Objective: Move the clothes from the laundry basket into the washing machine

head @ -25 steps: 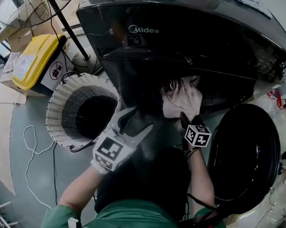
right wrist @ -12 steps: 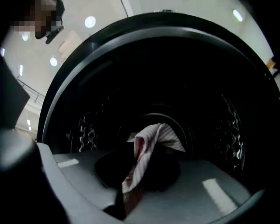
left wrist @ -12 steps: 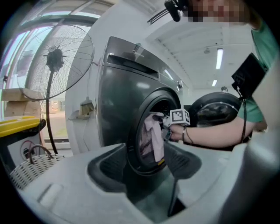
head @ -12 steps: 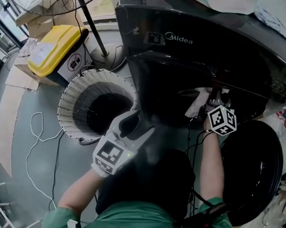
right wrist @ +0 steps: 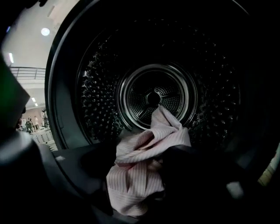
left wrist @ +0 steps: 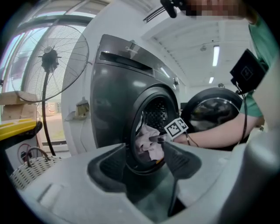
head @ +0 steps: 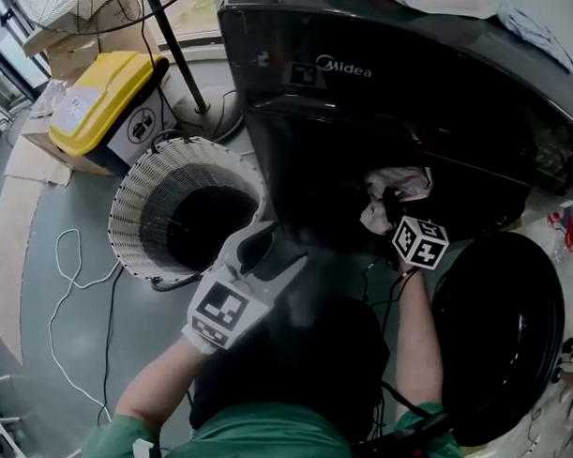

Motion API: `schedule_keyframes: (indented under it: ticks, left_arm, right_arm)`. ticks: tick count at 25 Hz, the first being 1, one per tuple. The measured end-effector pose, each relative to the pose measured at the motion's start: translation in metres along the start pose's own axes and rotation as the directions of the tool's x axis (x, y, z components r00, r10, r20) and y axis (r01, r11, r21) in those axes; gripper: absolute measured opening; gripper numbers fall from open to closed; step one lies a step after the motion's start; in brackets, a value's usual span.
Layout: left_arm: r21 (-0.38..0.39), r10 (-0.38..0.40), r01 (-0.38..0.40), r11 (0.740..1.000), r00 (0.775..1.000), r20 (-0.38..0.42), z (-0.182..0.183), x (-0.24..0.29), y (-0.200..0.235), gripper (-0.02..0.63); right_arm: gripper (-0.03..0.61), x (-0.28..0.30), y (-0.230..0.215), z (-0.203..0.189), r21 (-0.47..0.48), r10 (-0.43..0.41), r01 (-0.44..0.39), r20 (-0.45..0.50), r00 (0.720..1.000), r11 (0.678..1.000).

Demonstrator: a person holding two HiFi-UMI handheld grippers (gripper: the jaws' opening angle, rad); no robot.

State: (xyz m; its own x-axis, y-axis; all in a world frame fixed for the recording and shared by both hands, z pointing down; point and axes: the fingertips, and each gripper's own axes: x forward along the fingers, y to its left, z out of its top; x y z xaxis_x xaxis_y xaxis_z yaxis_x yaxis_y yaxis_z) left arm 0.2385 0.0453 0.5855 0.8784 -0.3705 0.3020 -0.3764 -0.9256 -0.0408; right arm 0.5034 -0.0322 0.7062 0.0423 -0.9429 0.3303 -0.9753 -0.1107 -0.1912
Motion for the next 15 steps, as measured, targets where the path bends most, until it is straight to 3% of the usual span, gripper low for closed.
schedule_keyframes:
  ticks: [4,12,15]
  left_arm:
    - [-0.008,-0.027,0.027,1.000,0.999,0.024,0.009,0.006,-0.004,0.270]
    - [-0.024,-0.064,0.065,0.998,0.997,0.041,0.012,0.012,-0.013,0.270]
    - [-0.026,-0.046,0.047,0.999,0.998,0.032,0.010,0.004,-0.009,0.270]
  right_arm:
    - [0.318,-0.030,0.015,-0.005,-0.046,-0.008,0.008,0.000,1.000,0.999]
    - [0.307,-0.030,0.018,-0.077,-0.142,-0.051,0.016,-0.246,0.968,0.990]
    - [0.121,-0.019,0.016,-0.073,-0.159,-0.065,0.025,-0.254,0.965,0.987]
